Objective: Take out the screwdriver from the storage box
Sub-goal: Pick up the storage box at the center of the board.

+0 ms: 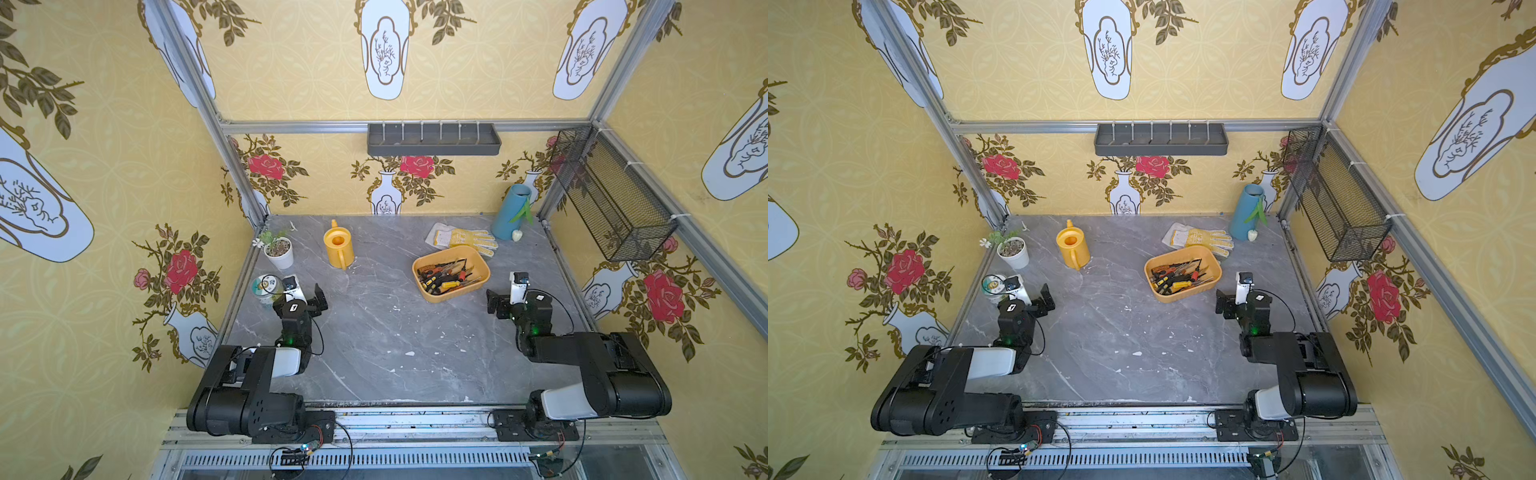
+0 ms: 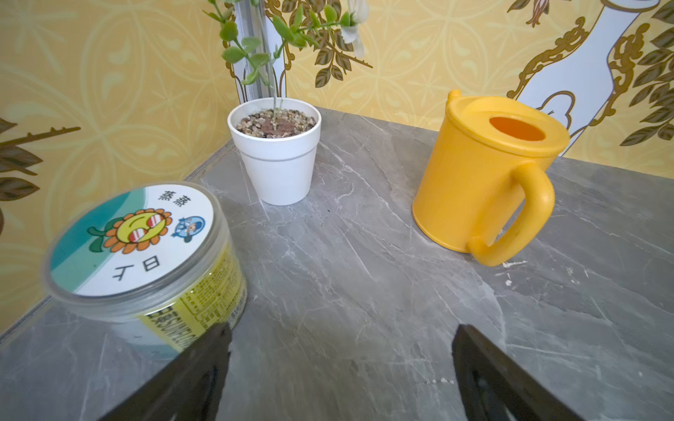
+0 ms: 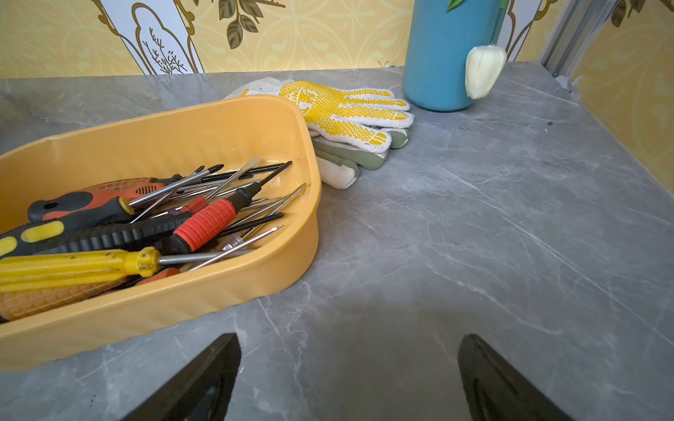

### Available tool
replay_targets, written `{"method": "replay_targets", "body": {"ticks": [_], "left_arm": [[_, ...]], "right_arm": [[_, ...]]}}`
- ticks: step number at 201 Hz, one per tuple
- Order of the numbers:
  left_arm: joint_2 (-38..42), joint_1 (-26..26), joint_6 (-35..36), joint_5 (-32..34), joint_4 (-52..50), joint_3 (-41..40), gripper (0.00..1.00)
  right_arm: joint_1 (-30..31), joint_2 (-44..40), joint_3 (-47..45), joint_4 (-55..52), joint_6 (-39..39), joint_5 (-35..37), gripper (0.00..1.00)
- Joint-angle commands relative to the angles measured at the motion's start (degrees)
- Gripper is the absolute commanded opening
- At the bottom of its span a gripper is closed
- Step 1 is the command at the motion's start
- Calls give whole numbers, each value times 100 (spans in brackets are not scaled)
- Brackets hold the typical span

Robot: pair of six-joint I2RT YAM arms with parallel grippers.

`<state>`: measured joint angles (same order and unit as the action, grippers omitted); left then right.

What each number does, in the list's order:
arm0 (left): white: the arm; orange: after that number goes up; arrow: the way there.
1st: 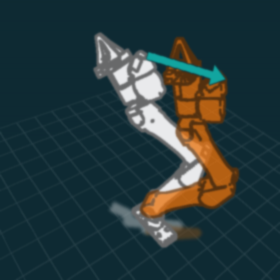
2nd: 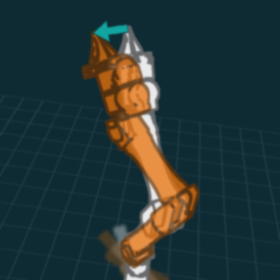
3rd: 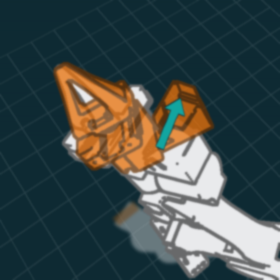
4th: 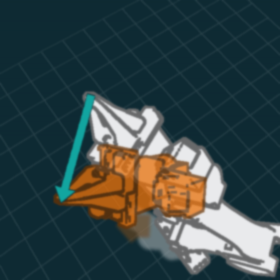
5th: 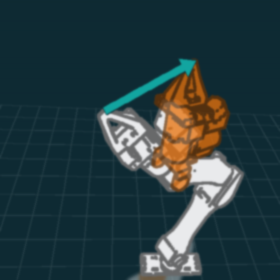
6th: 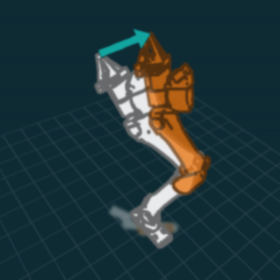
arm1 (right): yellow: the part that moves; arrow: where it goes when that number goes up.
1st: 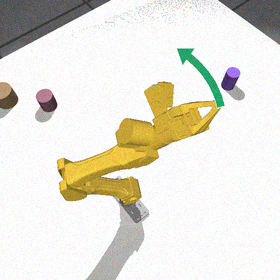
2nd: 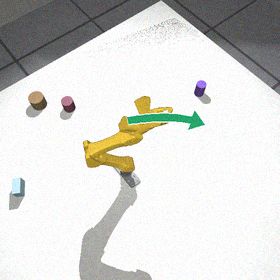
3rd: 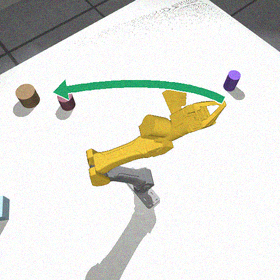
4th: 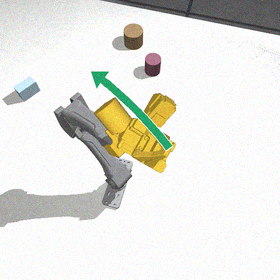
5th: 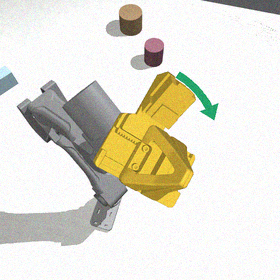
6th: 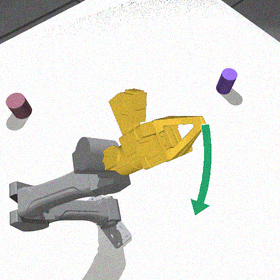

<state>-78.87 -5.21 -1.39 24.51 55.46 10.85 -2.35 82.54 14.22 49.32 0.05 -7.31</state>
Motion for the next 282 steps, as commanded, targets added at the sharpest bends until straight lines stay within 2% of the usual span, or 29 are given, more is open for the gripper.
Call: {"method": "replay_targets", "body": {"ticks": [1, 233, 259, 270, 282], "left_arm": [[-19, 4, -9, 84, 140, 7, 99], [-26, 1, 60, 10, 61, 65, 99], [29, 4, 113, -205, 20, 72, 99], [282, -23, 122, -96, -270, 147, 99], [731, -24, 51, 36, -1074, 355, 99]], "right_arm": [[2, 7, 28, 86, -5, 19, 97], [-5, 5, 37, 82, -32, 43, 97], [-2, -44, 61, 40, -121, 180, 97], [-2, -192, 109, -184, -145, 280, 97], [14, -422, 225, -584, -118, 378, 97]]}}
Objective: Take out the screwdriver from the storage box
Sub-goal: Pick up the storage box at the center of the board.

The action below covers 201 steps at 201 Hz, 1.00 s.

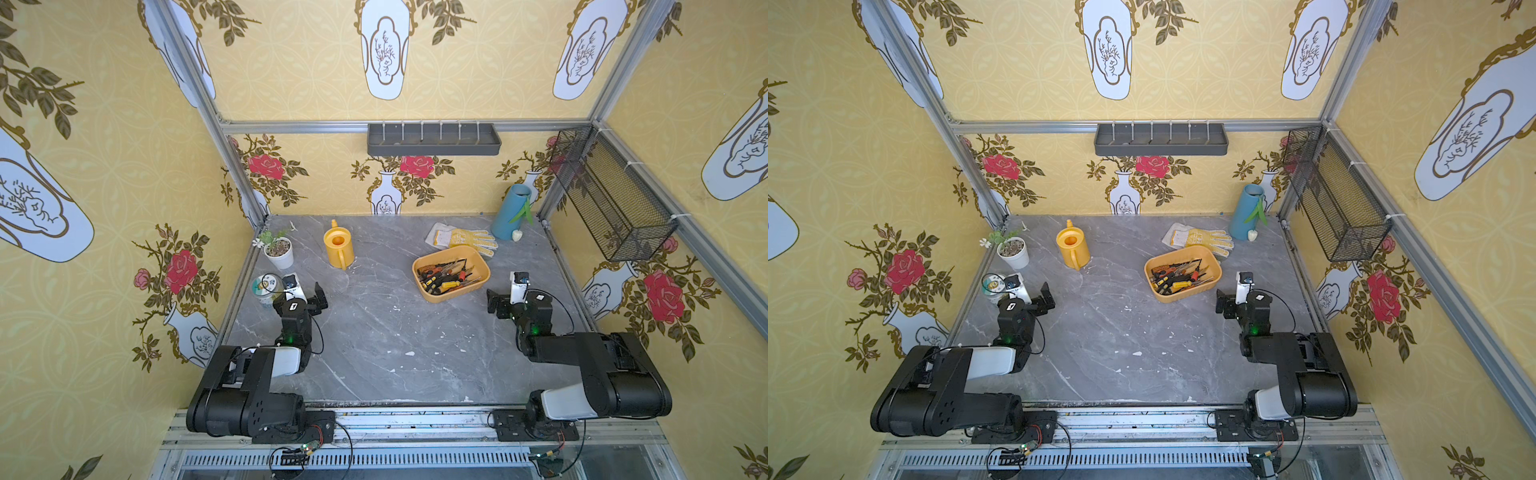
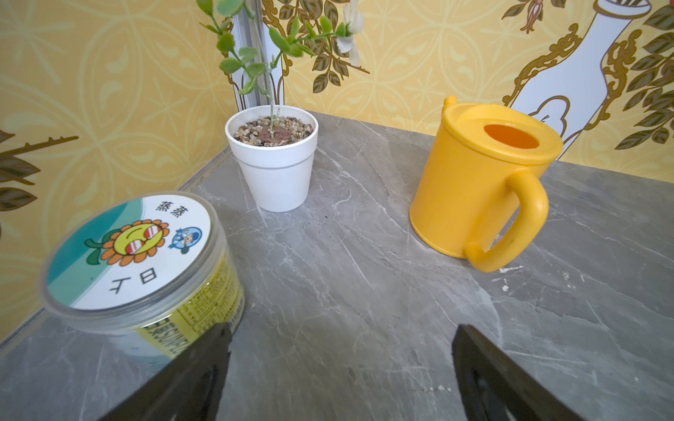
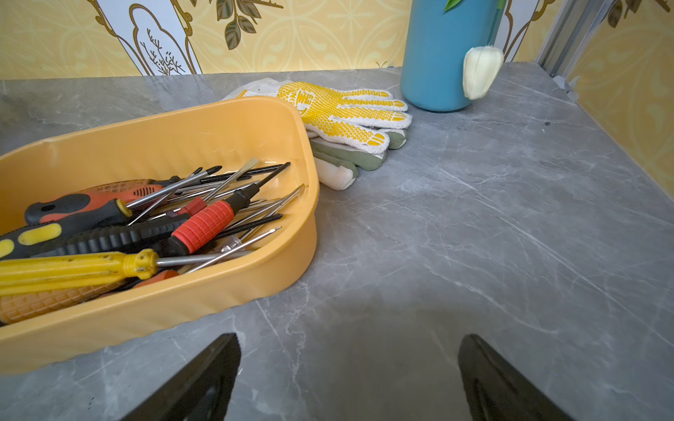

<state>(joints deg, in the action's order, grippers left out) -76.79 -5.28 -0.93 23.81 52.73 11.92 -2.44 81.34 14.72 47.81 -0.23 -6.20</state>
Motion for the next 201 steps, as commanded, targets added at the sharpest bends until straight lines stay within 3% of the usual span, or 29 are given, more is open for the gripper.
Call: {"method": "replay_targets", "body": {"ticks": [1, 19, 41, 88, 116, 144, 159, 201], "left_arm": [[595, -17, 5, 110, -866, 266, 99], [1149, -33, -2, 165, -1741, 537, 99], [1565, -203, 19, 573, -1775, 577, 99], [2243, -411, -185, 204, -2785, 1283, 99], [2125, -597, -385, -293, -3666, 1983, 99], [1753, -793, -711, -589, -4707, 2826, 99], [1518, -961, -759, -694, -5309, 3291, 99], [1156, -1550, -641, -956, -6157, 3999, 99]], "right_arm": [[28, -316, 191, -471, -86, 276, 97], [177, -632, 468, -1189, -52, 600, 98], [339, -966, 847, -1918, -43, 936, 97], [515, -1607, 1924, -3827, -715, 893, 97], [904, -1480, 2614, -5093, -1254, 1574, 97], [986, -1179, 3135, -6111, -2348, 1456, 98], [1042, -1050, 3131, -6344, -2902, 1407, 100], [1188, -559, 2889, -6490, -4024, 1358, 93]]}}
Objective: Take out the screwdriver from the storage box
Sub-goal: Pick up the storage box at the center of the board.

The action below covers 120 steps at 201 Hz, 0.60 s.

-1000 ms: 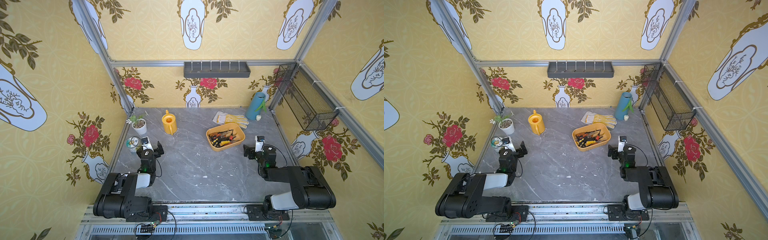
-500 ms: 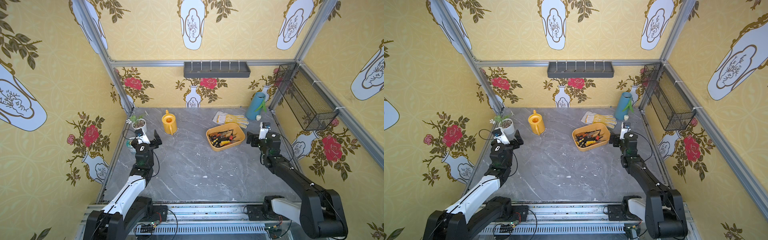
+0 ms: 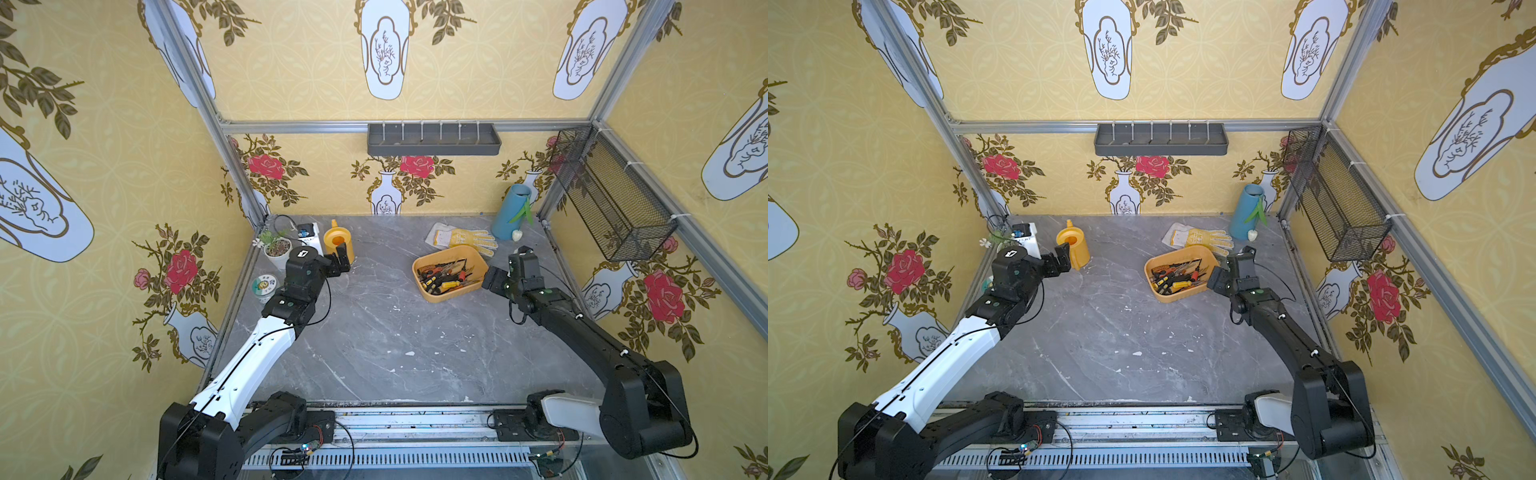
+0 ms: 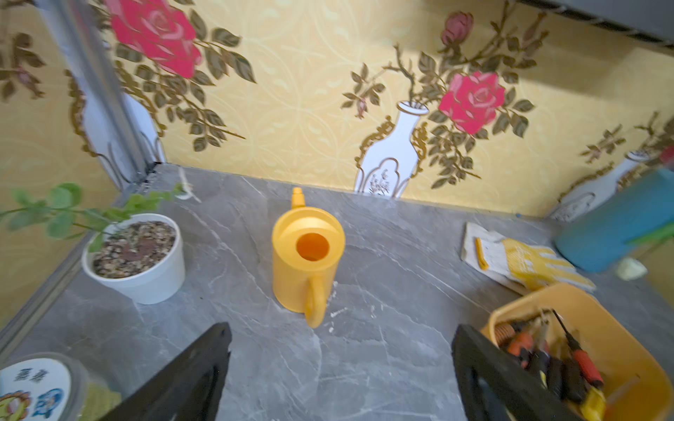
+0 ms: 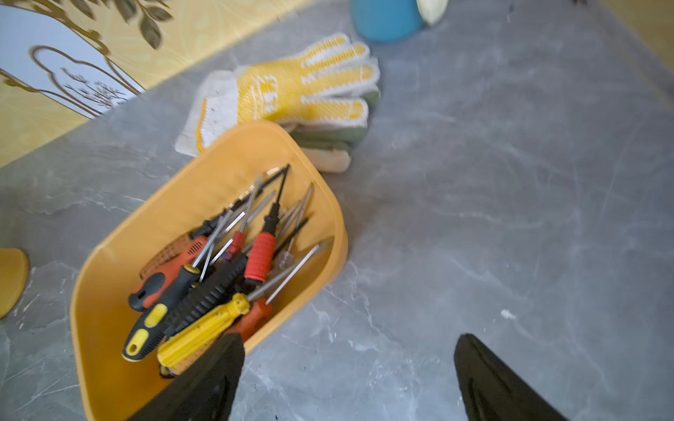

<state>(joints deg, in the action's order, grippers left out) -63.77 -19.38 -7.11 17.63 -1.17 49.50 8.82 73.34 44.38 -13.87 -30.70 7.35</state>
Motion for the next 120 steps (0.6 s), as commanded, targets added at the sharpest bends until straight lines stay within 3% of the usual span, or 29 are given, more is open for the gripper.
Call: {"method": "replay_targets", "body": {"ticks": [1, 44, 120], "left_arm": [[-159, -143, -20, -356, -786, 257, 99], [-723, -361, 83, -415, -1542, 951, 99], [-1652, -422, 54, -1234, -1937, 1799, 99]], "right_arm": [[65, 255, -74, -320, -997, 3, 92], [120, 705, -16, -42, -1326, -136, 86], [167, 1046, 244, 274, -1438, -394, 83]]}}
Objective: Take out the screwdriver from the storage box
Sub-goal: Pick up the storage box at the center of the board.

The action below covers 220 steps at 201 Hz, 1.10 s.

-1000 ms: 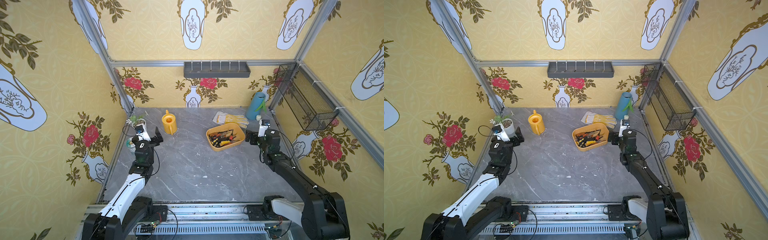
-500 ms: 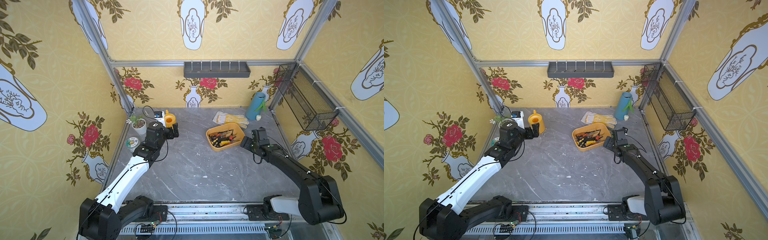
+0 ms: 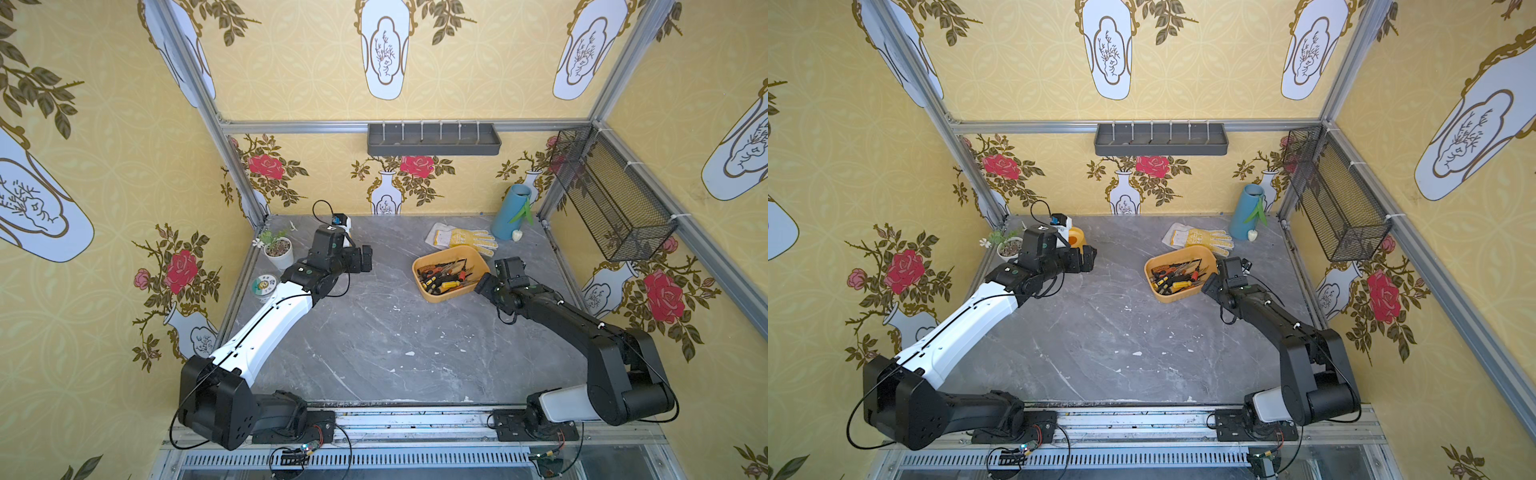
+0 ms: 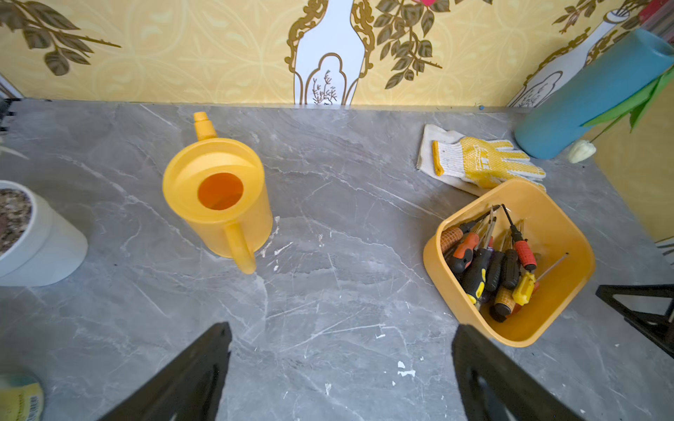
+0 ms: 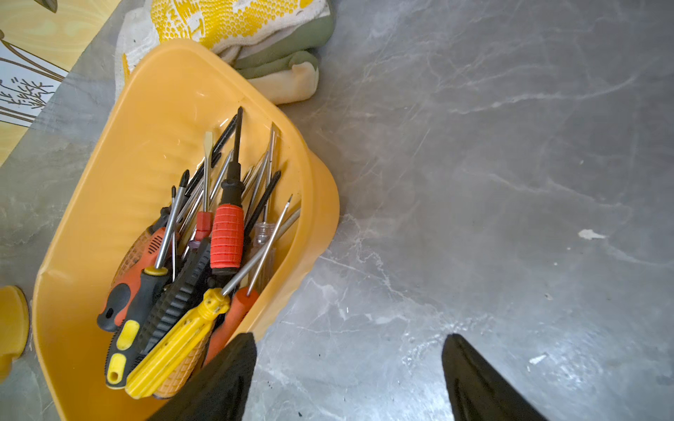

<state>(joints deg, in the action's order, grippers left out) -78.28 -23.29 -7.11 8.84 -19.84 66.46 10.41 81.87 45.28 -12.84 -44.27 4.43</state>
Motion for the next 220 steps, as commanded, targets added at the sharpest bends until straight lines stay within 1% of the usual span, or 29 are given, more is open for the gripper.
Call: {"method": "replay_targets", "body": {"ticks": [1, 14, 38, 55, 99, 136, 157, 188, 220], "left_arm": [[-207, -29, 57, -365, -50, 99, 99], [-335, -35, 51, -469, 148, 68, 99], [-709, -74, 38, -617, 123, 185, 99], [-948, -111, -74, -884, 145, 192, 99], [-1446, -351, -148, -816, 212, 180, 99], [-1481, -369, -80, -489, 153, 248, 99], [-1427, -382, -62, -324, 120, 263, 99], [-1359, -383, -53, -317, 117, 277, 99], [-1330, -387, -63, -348, 37, 338, 99]], "right_arm": [[10, 205, 165, 170, -77, -109, 83], [15, 409, 309, 111, -75, -150, 81], [31, 682, 440, 149, -84, -213, 81], [48, 837, 550, 136, -70, -255, 80], [105, 1174, 837, -239, 9, -322, 74], [179, 1394, 919, -408, 116, -424, 63], [215, 1482, 989, -517, 204, -487, 59], [322, 1550, 1149, -707, 455, -548, 52], [441, 1710, 1441, -1108, 830, -539, 41]]}}
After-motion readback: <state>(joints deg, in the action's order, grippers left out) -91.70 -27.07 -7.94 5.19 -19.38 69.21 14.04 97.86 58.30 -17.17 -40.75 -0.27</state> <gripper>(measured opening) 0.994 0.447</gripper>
